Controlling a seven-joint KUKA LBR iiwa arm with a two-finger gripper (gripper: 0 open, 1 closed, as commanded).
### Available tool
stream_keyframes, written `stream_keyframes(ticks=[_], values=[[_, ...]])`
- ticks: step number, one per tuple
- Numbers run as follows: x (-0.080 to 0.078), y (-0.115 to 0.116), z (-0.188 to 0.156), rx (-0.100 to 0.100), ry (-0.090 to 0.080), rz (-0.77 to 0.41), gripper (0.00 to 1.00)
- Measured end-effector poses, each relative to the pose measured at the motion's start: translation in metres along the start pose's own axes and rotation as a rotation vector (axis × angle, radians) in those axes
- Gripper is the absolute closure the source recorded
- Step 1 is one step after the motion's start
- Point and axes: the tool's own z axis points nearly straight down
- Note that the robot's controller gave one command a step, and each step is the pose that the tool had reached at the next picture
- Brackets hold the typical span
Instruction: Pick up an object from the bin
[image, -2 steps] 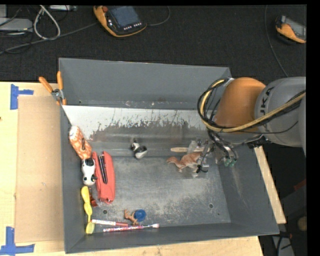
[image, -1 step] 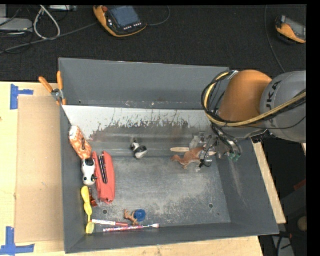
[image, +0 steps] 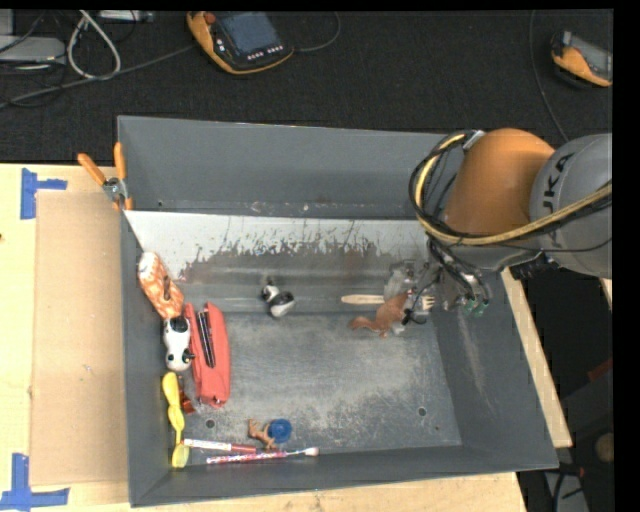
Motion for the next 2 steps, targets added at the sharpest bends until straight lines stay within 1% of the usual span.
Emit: stream_keyframes(ticks=[1,2], values=[[0.0,0.001,-0.011,0.0,0.0,-0.002,1.0],[0.001,0.001,-0.049,-0.002,0.008,-0.003,1.0]])
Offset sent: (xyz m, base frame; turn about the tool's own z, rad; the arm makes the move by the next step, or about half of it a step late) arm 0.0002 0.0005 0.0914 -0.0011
